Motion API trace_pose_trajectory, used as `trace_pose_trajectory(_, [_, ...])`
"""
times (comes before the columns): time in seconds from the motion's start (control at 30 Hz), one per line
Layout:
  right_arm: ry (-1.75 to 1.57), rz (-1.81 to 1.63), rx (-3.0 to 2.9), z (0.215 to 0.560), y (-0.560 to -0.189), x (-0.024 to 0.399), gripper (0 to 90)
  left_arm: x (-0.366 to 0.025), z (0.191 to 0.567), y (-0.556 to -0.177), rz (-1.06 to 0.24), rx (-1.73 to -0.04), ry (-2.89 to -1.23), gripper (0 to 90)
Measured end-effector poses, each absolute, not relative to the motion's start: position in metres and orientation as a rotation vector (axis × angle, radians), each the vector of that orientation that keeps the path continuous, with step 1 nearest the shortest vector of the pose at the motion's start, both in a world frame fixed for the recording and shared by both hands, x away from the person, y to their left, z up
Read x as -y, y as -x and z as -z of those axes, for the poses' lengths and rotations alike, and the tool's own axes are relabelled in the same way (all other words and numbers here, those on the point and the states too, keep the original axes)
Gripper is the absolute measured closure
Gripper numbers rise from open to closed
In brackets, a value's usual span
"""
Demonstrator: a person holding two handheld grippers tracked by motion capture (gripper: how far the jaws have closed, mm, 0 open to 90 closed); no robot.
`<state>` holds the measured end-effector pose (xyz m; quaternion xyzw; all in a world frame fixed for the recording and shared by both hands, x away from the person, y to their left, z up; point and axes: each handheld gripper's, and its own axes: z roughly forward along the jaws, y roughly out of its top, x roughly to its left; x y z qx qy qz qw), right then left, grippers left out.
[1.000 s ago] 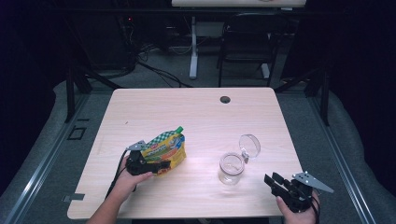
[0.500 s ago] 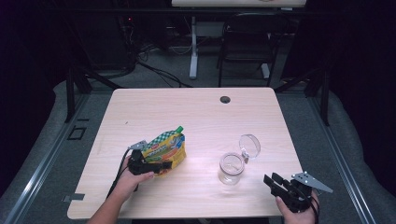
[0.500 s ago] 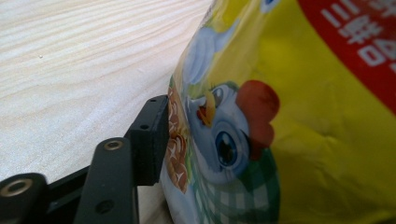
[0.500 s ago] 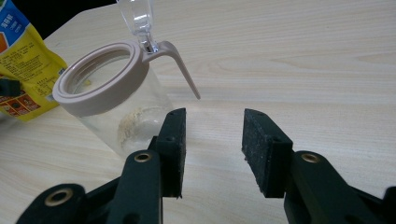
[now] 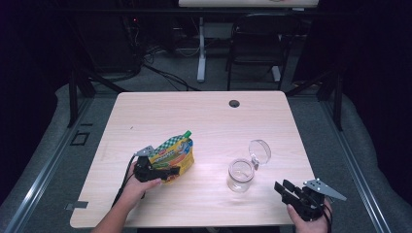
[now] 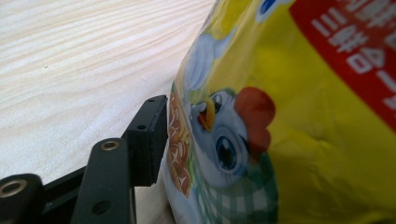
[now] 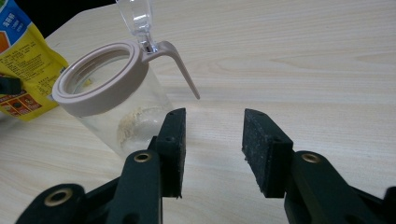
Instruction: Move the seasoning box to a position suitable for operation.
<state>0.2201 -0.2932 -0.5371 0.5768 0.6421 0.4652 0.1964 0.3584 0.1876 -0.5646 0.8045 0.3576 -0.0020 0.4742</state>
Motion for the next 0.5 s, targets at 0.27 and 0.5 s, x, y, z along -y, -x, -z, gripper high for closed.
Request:
trace_pose_trajectory(0.27, [-1.610, -1.300, -1.800, 0.5371, -0.2200, 0.2929, 59.6, -0.1823, 0.5628, -0.3565, -0.027, -0.865, -1.983, 53.8])
trace_pose_trajectory(0.5, [-1.612, -1.299, -1.800, 0.5370, -0.2198, 0.2930, 59.6, -0.1796, 0.5616, -0.3547, -0.062, -0.857, -1.993, 57.5])
